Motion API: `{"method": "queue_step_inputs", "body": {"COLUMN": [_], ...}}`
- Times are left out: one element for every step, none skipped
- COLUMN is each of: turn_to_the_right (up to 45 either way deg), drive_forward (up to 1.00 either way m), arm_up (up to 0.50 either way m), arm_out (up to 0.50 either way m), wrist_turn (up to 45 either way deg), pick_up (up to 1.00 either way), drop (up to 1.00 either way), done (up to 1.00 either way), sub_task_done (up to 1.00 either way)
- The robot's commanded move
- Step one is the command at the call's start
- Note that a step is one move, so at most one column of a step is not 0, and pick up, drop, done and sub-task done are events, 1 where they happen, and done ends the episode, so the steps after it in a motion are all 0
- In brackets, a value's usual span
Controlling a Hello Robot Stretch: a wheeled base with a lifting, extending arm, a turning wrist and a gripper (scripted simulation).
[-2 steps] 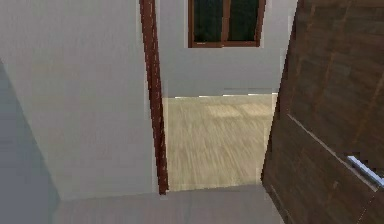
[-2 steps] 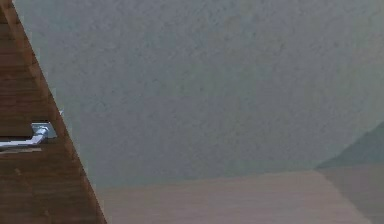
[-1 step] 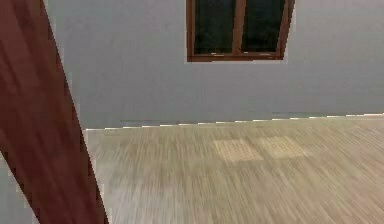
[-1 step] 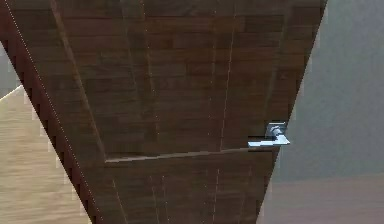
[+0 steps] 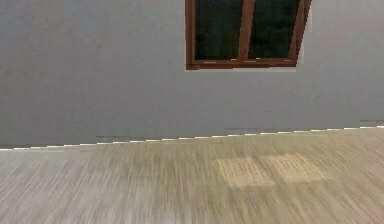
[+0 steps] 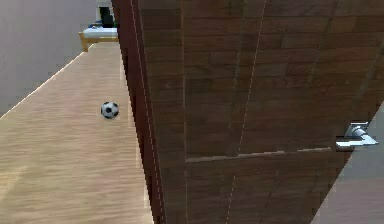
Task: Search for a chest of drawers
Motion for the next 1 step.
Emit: {"method": "queue_step_inputs", "body": {"turn_to_the_right": [-6.0], "drive_forward": [0.0], "arm_up": [0.0], "arm_out": [0.0], "wrist_turn": [0.0], "pick_up": [0.0], "drop": [0.0], "done": [0.0], "sub_task_done": [0.0]}}
